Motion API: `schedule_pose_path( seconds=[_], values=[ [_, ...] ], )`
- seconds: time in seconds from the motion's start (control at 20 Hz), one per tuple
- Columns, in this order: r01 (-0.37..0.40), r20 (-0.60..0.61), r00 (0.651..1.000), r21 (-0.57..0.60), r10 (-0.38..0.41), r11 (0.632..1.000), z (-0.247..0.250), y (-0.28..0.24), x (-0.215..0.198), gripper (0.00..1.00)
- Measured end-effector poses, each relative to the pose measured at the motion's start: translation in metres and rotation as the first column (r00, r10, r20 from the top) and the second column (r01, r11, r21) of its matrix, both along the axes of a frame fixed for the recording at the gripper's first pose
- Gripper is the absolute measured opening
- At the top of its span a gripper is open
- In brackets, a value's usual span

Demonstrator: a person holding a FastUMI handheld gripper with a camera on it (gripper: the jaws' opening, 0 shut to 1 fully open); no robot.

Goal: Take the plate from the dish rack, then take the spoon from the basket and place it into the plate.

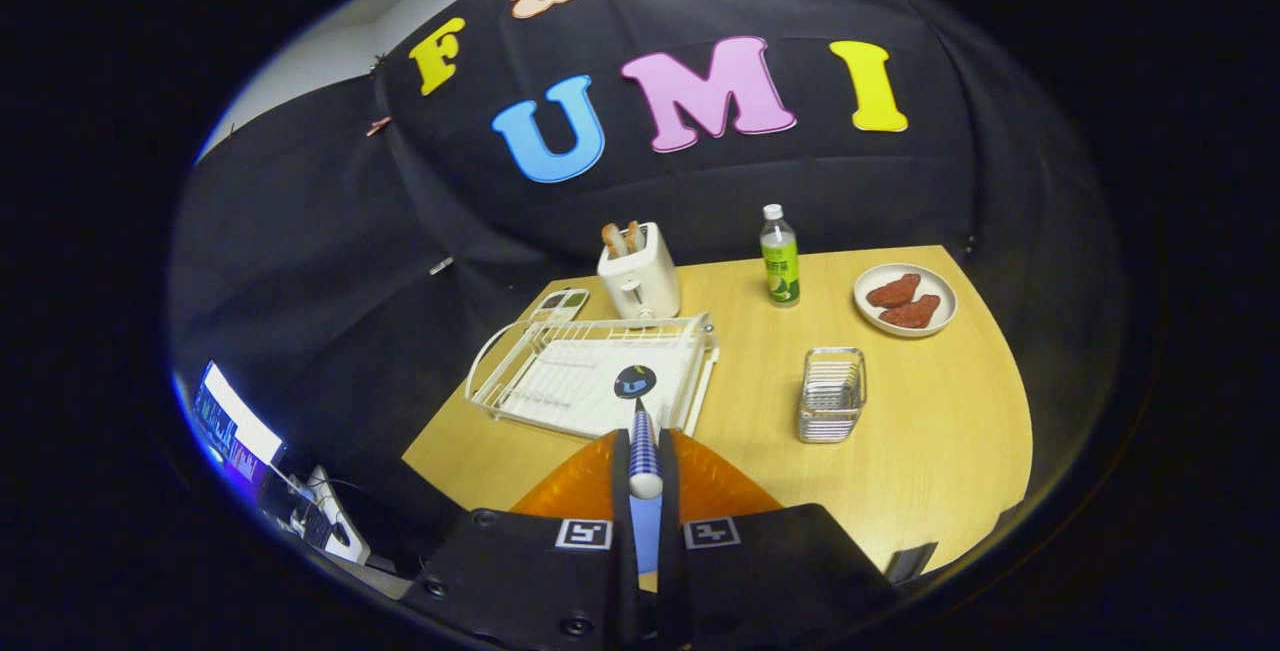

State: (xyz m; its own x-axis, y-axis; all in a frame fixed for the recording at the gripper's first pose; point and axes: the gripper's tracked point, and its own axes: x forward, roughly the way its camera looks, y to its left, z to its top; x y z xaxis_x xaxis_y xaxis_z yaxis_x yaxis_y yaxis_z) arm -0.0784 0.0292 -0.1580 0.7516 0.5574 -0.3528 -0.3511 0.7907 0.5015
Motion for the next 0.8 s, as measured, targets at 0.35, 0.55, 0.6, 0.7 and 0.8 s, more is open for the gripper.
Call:
schedule_pose_path(
  seconds=[0.35, 0.55, 0.6, 0.7, 0.8],
  values=[
    [-0.136, -0.093, 0.988, -0.116, 0.126, 0.984, -0.059, 0.055, -0.038, 0.11],
    [-0.178, -0.17, 0.974, -0.155, 0.151, 0.972, -0.1, 0.078, -0.043, 0.11],
    [-0.18, -0.178, 0.972, -0.164, 0.15, 0.97, -0.107, 0.082, -0.041, 0.11],
    [-0.181, -0.201, 0.969, -0.172, 0.146, 0.968, -0.12, 0.091, -0.037, 0.11],
    [-0.181, -0.221, 0.965, -0.175, 0.141, 0.968, -0.131, 0.097, -0.034, 0.11]
  ],
)
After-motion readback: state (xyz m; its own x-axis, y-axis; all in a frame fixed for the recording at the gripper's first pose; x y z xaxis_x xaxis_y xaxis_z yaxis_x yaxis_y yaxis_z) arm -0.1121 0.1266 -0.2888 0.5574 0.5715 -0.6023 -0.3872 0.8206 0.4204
